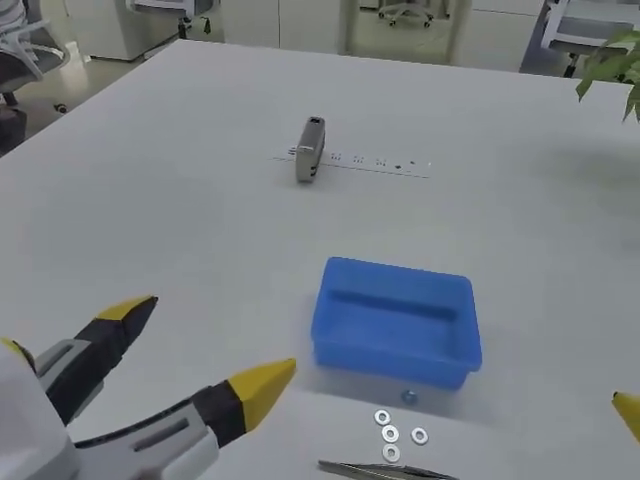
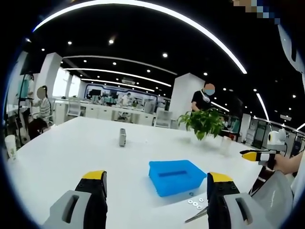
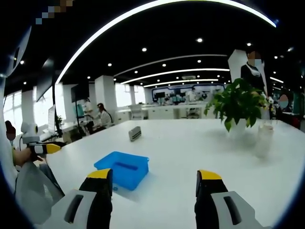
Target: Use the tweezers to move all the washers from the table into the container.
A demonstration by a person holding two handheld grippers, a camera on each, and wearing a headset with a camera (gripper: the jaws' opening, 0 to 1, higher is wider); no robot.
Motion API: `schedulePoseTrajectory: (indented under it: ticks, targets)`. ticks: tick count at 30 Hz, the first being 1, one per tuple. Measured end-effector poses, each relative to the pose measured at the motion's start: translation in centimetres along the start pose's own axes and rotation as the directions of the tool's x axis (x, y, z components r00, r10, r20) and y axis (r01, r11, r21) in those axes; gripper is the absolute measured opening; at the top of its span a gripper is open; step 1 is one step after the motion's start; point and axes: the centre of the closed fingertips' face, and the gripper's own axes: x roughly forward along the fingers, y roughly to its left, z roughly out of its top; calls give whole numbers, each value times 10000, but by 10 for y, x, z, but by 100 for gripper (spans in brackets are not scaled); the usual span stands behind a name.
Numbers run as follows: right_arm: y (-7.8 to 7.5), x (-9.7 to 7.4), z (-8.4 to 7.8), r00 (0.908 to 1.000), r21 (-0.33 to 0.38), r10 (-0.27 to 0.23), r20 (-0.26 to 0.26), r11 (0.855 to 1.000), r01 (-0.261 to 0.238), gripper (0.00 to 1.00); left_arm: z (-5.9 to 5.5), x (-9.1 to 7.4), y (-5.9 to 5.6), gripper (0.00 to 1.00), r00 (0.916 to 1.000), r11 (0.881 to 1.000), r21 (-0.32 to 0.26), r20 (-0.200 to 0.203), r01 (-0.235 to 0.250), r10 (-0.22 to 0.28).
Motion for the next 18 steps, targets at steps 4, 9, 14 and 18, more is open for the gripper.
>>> schedulePoseTrajectory:
  ticks: [4, 9, 14, 18]
  targets:
    - [12, 1, 3, 9982, 385, 601, 87, 9974, -603, 69, -12, -1, -4, 87, 9953, 9991, 119, -877, 418, -406]
    - [26, 3, -15, 9860, -209, 1079, -1273, 9935, -1115, 62, -41, -3, -26, 73, 9313, 9781, 156, -3090, 2077, -1928]
    - [58, 9, -31, 9400, -919, 2236, -2576, 9628, -2542, 56, -66, -4, -38, 45, 8292, 9314, 907, -4917, 3525, -2659]
    - [81, 18, -37, 9183, -396, 2707, -2888, 9550, -2940, 47, -88, -1, -58, 34, 7007, 8531, 690, -6066, 5171, -3756]
